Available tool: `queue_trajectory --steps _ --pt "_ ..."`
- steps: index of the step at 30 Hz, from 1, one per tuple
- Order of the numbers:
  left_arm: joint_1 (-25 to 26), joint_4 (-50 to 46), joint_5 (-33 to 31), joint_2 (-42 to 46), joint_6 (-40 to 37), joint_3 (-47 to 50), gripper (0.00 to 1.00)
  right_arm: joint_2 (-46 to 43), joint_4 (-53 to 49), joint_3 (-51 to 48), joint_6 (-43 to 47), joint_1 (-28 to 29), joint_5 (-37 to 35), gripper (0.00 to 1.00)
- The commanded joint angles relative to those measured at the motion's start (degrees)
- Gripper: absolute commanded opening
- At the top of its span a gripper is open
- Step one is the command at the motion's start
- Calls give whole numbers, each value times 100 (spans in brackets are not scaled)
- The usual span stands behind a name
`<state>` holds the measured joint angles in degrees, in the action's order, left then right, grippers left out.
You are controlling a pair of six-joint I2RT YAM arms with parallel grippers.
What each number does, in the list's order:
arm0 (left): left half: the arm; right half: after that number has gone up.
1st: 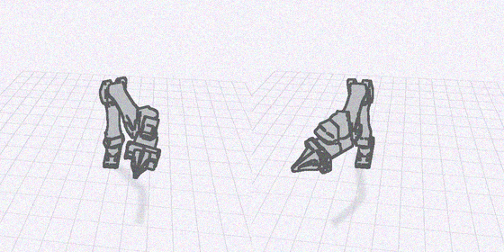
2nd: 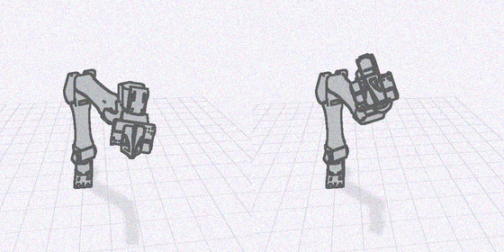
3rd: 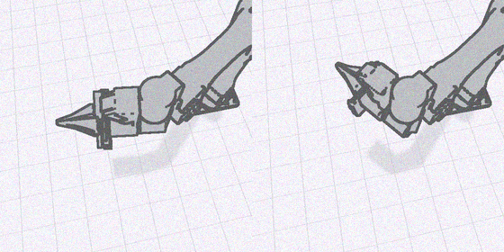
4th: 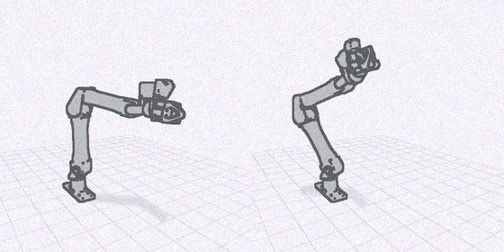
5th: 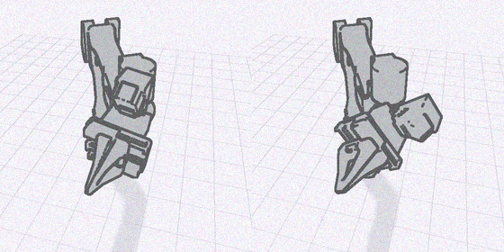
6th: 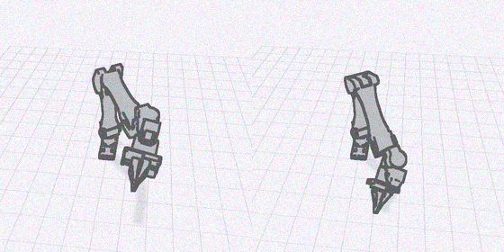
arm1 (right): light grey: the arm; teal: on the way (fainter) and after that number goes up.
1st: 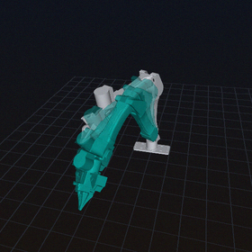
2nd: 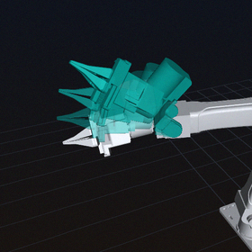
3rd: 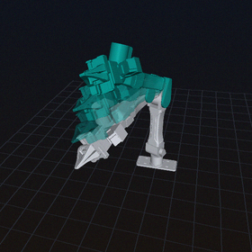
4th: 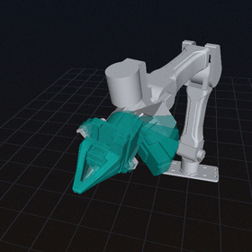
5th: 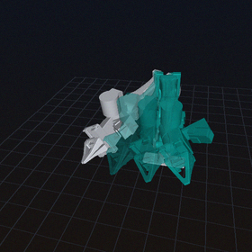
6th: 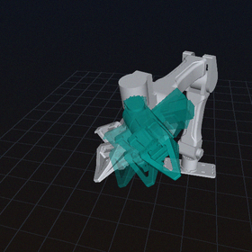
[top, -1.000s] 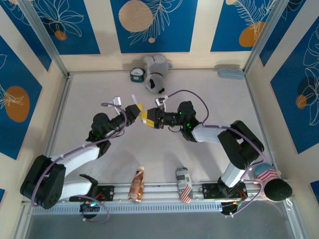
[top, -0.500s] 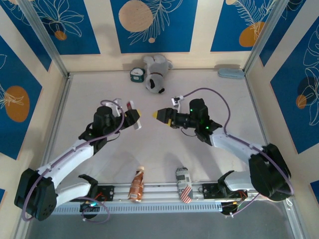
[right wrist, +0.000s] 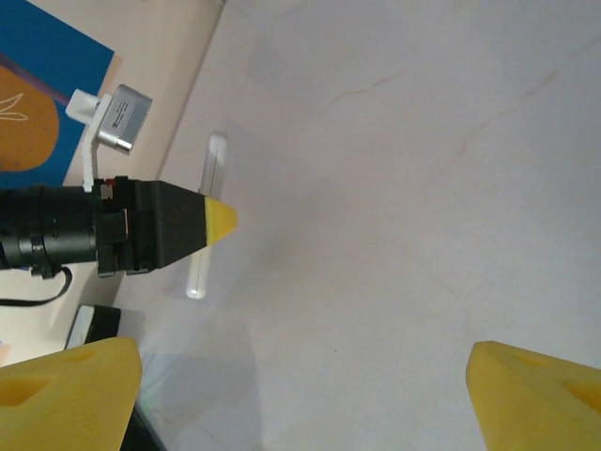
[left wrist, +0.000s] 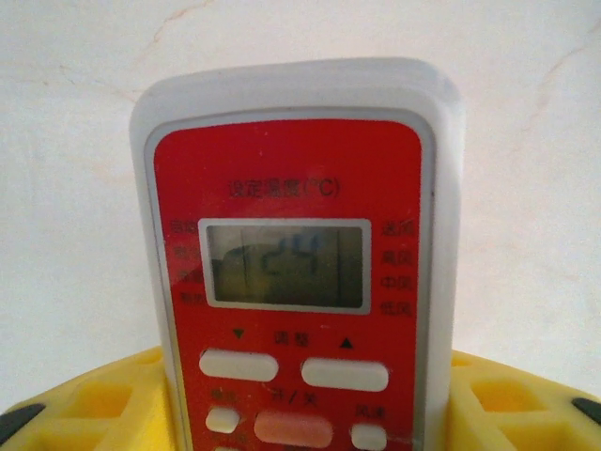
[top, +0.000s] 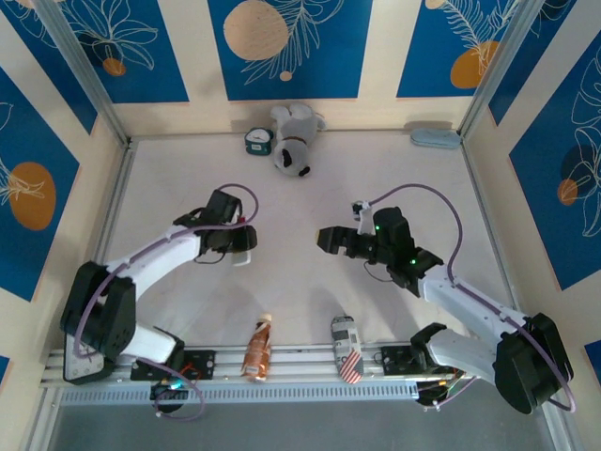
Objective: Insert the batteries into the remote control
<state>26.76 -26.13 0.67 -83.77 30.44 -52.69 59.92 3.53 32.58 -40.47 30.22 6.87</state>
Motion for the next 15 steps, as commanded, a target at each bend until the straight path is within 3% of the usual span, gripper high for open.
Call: queue_trajectory --steps 1,15 --pt "21 -608 -252 -432 -517 -443 48 -187 109 -106 145 -55 -152 90" --pt "18 -1113 -1005 -1927 -431 -1114 49 -547 269 -362 72 -215 62 90"
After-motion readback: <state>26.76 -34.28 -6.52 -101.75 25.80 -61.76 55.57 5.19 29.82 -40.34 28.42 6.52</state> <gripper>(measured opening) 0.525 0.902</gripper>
